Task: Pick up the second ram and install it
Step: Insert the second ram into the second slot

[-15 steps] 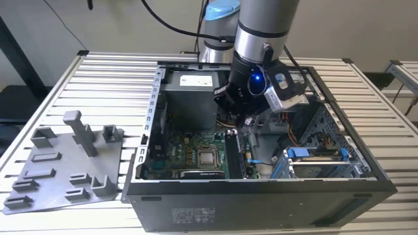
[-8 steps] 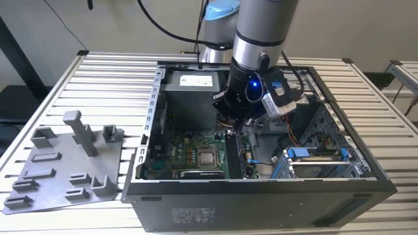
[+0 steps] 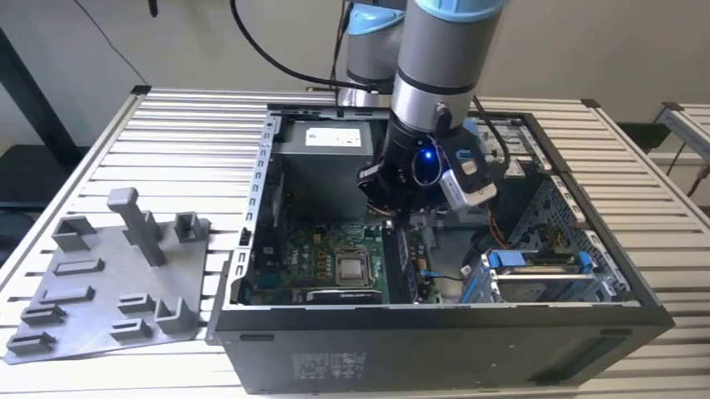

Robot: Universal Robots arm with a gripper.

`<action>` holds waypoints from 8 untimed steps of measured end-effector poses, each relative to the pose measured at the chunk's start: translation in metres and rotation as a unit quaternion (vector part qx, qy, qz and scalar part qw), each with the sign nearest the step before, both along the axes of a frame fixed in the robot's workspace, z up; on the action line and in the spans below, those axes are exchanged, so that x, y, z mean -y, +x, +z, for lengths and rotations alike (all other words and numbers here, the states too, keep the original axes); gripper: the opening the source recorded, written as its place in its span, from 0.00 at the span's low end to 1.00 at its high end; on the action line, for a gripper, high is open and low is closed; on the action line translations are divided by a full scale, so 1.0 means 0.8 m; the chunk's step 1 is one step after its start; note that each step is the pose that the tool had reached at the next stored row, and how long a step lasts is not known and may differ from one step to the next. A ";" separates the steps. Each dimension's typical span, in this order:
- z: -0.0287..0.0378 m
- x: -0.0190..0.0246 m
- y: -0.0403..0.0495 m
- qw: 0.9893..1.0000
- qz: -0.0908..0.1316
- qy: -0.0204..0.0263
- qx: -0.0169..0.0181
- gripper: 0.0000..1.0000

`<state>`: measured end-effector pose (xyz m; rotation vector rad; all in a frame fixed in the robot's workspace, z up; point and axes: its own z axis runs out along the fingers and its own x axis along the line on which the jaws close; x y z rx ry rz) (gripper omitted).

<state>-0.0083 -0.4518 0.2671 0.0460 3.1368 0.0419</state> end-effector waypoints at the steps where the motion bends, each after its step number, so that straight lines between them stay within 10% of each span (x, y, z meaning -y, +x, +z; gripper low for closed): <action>1: -0.0021 0.0002 0.000 1.000 0.000 0.000 0.000 0.14; 8: -0.0177 0.0016 0.000 1.000 0.000 0.000 -0.001 0.14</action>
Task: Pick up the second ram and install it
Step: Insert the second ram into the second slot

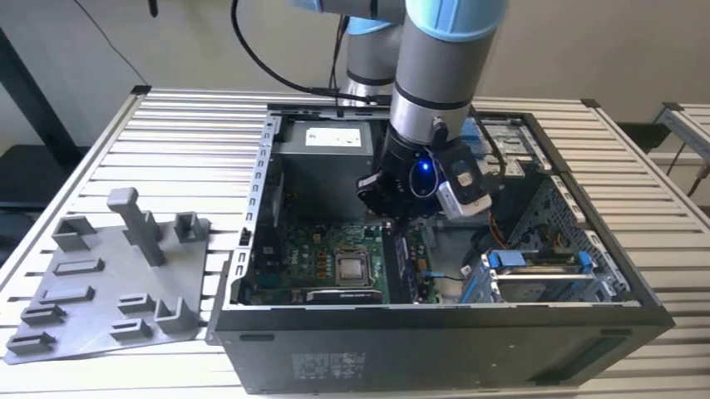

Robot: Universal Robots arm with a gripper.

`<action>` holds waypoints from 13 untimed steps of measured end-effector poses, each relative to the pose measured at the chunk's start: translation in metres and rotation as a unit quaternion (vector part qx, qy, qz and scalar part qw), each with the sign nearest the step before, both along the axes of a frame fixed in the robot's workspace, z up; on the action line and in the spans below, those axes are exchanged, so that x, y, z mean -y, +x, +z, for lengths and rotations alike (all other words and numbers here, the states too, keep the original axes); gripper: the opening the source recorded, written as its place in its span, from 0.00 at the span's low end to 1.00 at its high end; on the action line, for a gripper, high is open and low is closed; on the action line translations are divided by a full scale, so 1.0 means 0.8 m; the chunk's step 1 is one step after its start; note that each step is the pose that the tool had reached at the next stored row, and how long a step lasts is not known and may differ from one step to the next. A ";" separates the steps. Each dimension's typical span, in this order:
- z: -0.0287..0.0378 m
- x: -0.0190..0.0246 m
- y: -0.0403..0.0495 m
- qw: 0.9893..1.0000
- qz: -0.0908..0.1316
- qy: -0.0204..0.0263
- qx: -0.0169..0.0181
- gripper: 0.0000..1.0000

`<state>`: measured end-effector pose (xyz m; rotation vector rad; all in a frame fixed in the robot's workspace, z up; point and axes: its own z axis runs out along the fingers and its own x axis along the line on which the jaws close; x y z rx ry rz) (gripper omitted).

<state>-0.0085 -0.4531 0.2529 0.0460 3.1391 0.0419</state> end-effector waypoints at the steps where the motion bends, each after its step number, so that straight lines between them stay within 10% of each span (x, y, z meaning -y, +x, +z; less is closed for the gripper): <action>1: -0.0022 0.0006 0.000 1.000 0.000 0.000 0.000 0.14; 13: -0.0233 0.0157 0.000 1.000 -0.002 0.000 -0.001 0.14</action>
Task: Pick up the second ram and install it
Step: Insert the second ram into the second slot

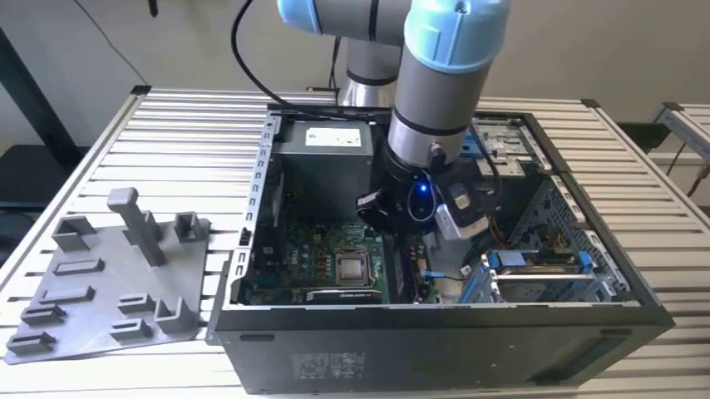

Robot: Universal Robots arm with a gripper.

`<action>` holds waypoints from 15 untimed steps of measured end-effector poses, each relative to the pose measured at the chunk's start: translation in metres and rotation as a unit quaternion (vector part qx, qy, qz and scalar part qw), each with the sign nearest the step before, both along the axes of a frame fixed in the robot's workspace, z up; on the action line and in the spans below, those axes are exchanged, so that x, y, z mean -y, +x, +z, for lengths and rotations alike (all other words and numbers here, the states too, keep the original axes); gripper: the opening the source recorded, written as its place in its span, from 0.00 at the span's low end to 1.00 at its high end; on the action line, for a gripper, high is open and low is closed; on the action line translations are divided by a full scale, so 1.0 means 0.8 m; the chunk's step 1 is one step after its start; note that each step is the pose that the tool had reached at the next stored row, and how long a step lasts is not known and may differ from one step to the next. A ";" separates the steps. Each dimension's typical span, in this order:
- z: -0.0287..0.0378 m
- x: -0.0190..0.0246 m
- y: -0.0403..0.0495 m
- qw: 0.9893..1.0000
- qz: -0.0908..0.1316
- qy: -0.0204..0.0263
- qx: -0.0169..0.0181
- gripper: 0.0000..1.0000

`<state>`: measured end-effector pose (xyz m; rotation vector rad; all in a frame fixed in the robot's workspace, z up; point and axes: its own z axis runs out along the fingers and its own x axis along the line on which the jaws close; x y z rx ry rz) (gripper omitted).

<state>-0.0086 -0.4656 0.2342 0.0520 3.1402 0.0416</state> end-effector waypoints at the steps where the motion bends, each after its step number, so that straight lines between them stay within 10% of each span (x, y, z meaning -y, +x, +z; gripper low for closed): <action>1: -0.0013 0.0012 0.000 1.000 -0.002 0.000 0.000 0.14; 15: -0.0036 0.0028 0.000 1.000 -0.005 0.000 0.000 0.14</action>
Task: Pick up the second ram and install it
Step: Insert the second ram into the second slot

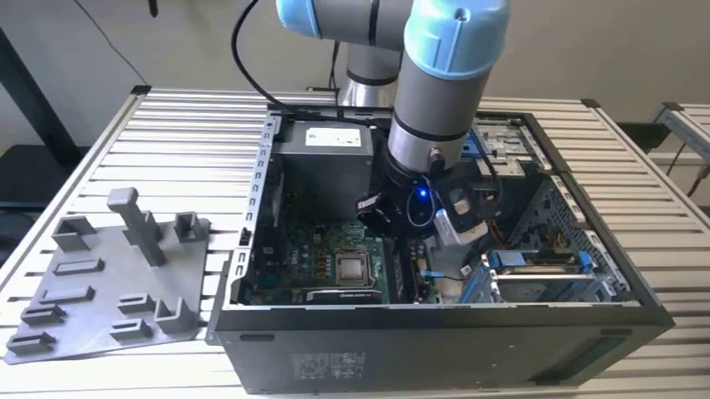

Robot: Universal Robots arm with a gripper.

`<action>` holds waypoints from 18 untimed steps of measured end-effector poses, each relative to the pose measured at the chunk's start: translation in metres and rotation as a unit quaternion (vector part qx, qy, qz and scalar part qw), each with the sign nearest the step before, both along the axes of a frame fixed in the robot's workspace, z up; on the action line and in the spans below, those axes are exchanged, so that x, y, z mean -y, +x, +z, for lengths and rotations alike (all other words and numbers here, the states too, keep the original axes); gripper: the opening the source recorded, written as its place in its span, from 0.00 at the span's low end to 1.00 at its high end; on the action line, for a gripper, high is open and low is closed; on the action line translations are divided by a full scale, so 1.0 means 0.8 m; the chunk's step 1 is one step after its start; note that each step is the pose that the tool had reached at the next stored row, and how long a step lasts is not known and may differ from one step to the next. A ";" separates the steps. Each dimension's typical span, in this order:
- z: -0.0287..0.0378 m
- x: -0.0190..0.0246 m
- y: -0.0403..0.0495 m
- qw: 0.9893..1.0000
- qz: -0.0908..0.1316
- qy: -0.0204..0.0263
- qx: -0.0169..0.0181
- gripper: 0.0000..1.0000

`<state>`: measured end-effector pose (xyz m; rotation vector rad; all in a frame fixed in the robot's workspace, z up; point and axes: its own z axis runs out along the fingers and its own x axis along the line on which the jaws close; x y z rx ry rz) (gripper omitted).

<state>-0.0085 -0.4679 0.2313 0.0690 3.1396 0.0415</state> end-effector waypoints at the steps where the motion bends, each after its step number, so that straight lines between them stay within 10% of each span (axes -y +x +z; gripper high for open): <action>1: -0.0001 0.0000 0.000 1.000 0.000 0.000 0.000 0.14; 18: -0.0036 0.0002 0.001 1.000 0.005 0.001 0.000 0.14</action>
